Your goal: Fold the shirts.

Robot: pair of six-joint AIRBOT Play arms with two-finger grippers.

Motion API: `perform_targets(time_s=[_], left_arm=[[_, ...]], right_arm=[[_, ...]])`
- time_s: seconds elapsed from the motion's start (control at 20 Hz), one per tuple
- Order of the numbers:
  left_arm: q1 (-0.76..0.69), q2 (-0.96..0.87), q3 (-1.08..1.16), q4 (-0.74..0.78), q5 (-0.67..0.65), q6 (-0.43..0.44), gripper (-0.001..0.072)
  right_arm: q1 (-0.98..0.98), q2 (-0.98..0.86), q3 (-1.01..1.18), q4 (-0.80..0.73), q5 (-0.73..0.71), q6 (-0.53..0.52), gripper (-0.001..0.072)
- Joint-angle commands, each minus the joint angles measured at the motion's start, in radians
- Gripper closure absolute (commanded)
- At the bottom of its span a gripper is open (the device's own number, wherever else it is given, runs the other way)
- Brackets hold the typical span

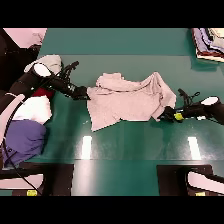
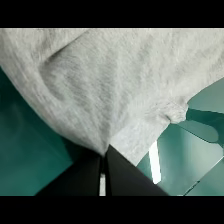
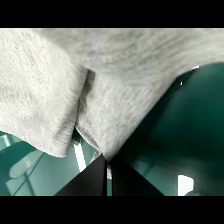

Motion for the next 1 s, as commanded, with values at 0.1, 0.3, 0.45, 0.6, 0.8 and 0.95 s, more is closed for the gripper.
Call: perform_targets(time_s=[0.1,0.3,0.45,0.6,0.8,0.95], left_arm=[[0.053,0.127,0.068,0.043,0.006,-0.027,0.0686],[0.137,0.327,0.246,0.042,0.006,-0.03,0.0685],[0.142,0.455,0.414,0.039,0.014,-0.037,0.0685],[0.142,0.543,0.599,0.026,0.033,-0.051,0.0685],[0.142,0.584,0.862,0.01,0.016,-0.138,0.0685],[0.142,0.585,0.996,-0.08,-0.003,-0.18,0.0686]], right_arm=[[-0.074,0.188,0.088,-0.004,0.055,-0.005,0.0698],[-0.175,0.386,0.365,-0.003,0.078,0.066,0.0698],[-0.241,0.471,0.602,-0.003,0.08,0.091,0.0698],[-0.291,0.523,0.808,-0.003,0.099,0.1,0.0698],[-0.353,0.592,0.996,-0.005,0.105,0.1,0.0697],[-0.418,0.6,1.124,-0.005,0.166,0.1,0.0698]])
